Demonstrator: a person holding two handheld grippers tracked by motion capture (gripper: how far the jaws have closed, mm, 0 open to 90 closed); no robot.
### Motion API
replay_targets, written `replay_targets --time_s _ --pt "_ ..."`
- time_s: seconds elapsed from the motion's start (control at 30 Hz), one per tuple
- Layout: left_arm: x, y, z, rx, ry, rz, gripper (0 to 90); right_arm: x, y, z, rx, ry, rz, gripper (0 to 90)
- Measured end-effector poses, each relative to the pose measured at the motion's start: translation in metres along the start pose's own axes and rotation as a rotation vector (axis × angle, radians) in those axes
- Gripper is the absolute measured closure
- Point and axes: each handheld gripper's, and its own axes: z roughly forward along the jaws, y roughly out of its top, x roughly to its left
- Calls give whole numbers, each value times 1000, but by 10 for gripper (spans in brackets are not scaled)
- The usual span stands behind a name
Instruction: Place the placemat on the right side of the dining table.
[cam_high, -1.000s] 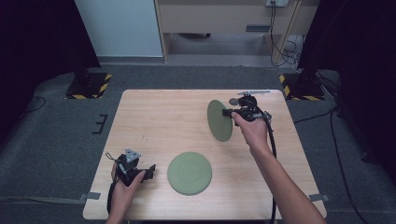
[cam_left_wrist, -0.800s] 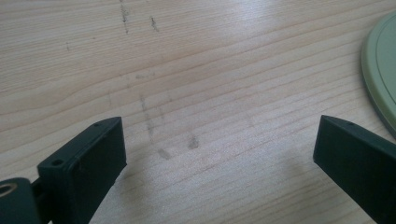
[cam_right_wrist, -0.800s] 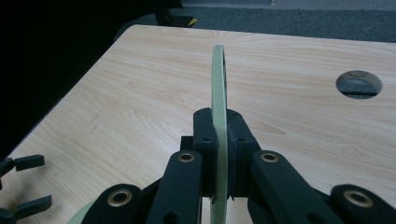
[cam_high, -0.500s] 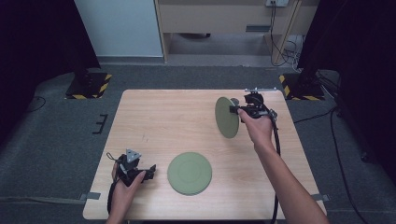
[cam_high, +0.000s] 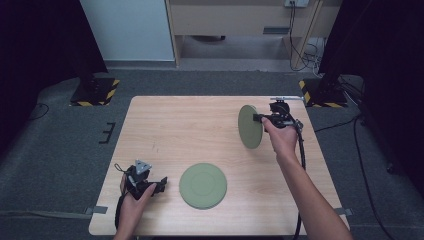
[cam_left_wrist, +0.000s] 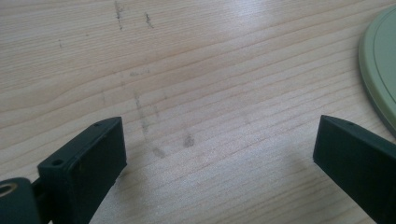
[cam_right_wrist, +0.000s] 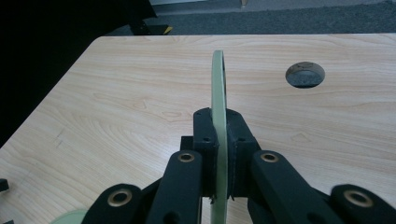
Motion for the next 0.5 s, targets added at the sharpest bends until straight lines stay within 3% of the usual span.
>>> replay_targets --time_s 0.5 --pt "-1 0 0 0 0 4 21 -19 -7 -5 -16 -24 40 857"
